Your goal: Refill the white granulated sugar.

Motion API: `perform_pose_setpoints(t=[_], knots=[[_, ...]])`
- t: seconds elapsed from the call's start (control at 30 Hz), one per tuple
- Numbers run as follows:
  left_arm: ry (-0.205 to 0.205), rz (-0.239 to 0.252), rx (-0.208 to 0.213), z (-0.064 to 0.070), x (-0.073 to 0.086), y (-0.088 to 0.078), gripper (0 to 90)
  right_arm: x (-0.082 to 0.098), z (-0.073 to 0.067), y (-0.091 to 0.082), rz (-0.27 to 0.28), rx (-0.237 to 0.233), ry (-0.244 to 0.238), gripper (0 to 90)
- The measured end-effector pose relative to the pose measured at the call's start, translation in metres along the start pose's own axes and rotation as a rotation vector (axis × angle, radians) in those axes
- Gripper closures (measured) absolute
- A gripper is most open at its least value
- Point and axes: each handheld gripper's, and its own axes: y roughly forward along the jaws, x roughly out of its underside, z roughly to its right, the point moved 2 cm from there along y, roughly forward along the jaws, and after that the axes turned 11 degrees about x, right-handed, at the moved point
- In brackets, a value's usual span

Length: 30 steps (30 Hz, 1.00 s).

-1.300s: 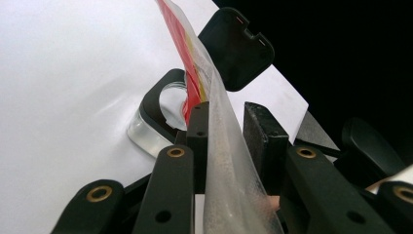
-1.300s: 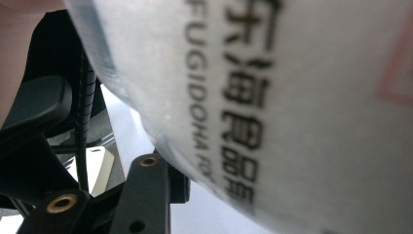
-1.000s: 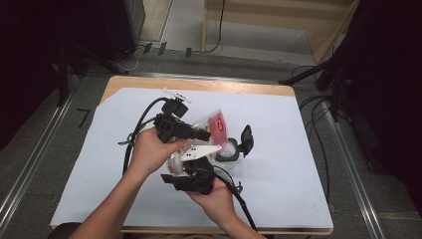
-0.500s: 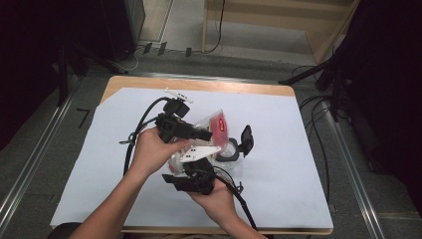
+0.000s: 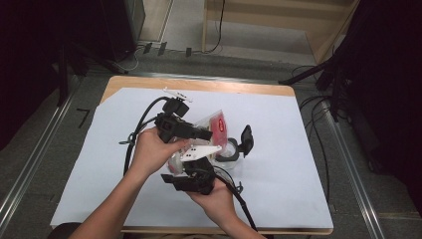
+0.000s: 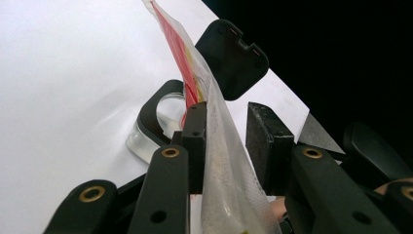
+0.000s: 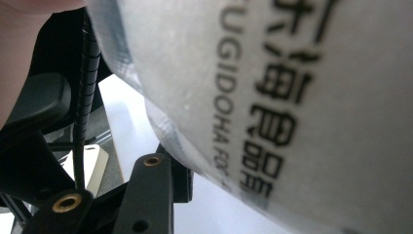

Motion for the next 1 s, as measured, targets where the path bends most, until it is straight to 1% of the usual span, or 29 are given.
perform_pose_setpoints(t=[0.1, 0.5, 0.87, 1.0], knots=[[0.002, -0.004, -0.005, 0.0002, -0.0006, -0.0005, 70.6, -0.0004, -0.0003, -0.0002, 0.001, -0.003, 0.003, 63.0], [0.005, -0.005, -0.004, 0.0007, -0.0005, 0.0000, 70.7, -0.0003, -0.0004, -0.0001, 0.002, 0.000, -0.003, 63.0], [0.002, -0.004, -0.002, 0.0001, -0.0010, -0.0004, 70.5, -0.0006, -0.0008, -0.0001, 0.002, 0.003, -0.003, 63.1], [-0.005, 0.000, 0.000, -0.0001, -0.0013, -0.0008, 70.5, -0.0011, -0.0013, 0.0003, 0.003, 0.002, -0.001, 63.0]])
